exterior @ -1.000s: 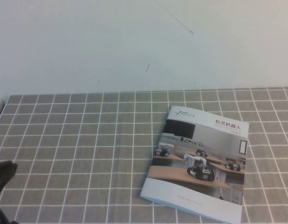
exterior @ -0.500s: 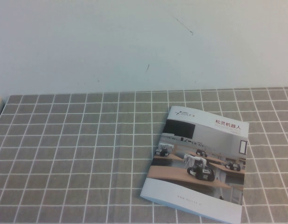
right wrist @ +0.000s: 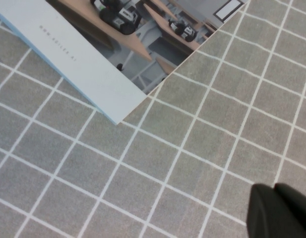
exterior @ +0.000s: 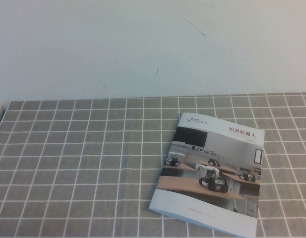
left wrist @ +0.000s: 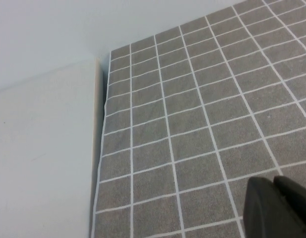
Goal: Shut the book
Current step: 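Close the open booklet and leave it lying on the table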
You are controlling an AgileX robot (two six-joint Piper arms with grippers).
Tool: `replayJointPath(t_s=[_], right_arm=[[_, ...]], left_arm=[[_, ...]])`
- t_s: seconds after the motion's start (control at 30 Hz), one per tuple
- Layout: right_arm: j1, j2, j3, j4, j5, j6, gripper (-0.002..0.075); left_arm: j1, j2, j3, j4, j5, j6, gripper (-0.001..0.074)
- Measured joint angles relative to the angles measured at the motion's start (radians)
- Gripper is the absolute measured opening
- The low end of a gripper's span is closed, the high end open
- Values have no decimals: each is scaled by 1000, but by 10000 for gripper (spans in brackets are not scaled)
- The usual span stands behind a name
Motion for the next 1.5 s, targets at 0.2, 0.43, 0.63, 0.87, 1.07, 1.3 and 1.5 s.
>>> replayJointPath(t_s=[0.2,0.43,0.63,0.87,1.07,1.3,1.5], right_arm=[[0,-2,0,5,2,0,-3],[0,-4,0,5,2,0,-3],[0,-4,0,5,2,0,-3],[0,-4,0,5,2,0,-3],[0,-4,0,5,2,0,-3],[0,-4,0,5,2,0,-3],[0,-4,0,5,2,0,-3]], left_arm=[[1,-2,0,0,-2,-108,-2],[1,-3,1,0,-4,-259,-2],[1,-3,1,-4,-4,-265,-2],[1,-3,1,-47,-5,-264,-2],[1,-3,1,-49,-5,-264,-2],[1,-3,1,-51,-6,-264,-2],[1,-3,1,-51,-6,-264,-2]])
